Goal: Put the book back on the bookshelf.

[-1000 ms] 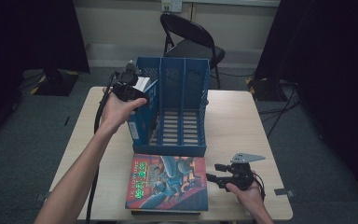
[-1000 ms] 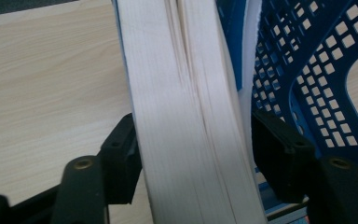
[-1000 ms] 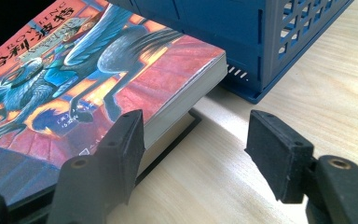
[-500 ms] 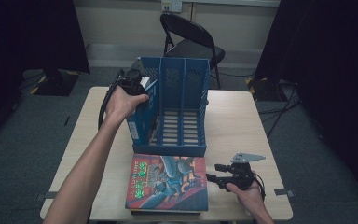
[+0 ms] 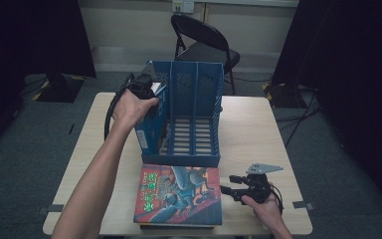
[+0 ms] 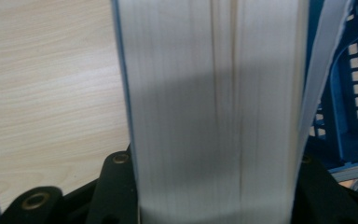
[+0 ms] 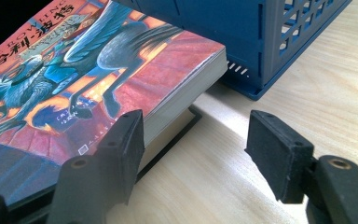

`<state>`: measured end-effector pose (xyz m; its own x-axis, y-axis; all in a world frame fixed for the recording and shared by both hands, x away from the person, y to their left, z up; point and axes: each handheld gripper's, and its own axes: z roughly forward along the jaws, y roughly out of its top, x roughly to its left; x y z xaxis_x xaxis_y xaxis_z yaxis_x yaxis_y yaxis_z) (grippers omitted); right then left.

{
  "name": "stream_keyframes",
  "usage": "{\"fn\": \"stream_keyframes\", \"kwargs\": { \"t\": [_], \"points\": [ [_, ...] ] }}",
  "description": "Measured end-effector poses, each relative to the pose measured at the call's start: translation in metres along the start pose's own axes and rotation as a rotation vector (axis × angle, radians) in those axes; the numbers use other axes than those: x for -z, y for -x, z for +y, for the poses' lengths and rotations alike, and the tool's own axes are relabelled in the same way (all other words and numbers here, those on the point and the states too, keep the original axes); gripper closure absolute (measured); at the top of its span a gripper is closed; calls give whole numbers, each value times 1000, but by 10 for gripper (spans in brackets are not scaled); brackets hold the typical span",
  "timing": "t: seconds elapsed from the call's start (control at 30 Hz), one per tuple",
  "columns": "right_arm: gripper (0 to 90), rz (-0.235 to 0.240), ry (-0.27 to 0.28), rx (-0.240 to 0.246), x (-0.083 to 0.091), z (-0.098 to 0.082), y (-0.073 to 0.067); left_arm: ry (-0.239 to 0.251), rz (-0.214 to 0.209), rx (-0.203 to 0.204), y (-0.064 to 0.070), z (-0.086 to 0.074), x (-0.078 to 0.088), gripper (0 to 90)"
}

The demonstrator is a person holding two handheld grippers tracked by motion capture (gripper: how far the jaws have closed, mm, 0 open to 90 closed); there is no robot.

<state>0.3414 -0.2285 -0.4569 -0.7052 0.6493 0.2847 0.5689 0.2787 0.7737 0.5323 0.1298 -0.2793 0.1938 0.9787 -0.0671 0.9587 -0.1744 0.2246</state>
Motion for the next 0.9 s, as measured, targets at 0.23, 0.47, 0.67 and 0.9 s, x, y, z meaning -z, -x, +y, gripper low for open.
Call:
{"fn": "stream_keyframes", "kwargs": {
  "t": [0.23,0.47,0.67,0.9],
  "points": [
    [367,-1,-1,-3,1,-1,1,-11,-19,13,-3,1,0,599],
    [366,-3,5,-7,1,-1,3,-3,-32,13,-2,2,1,612],
    [366,-2,2,-8,0,0,3,32,-25,6,-2,7,1,613],
    [366,7,4,-14,1,-1,2,67,-11,34,0,19,-2,613]
  ]
}}
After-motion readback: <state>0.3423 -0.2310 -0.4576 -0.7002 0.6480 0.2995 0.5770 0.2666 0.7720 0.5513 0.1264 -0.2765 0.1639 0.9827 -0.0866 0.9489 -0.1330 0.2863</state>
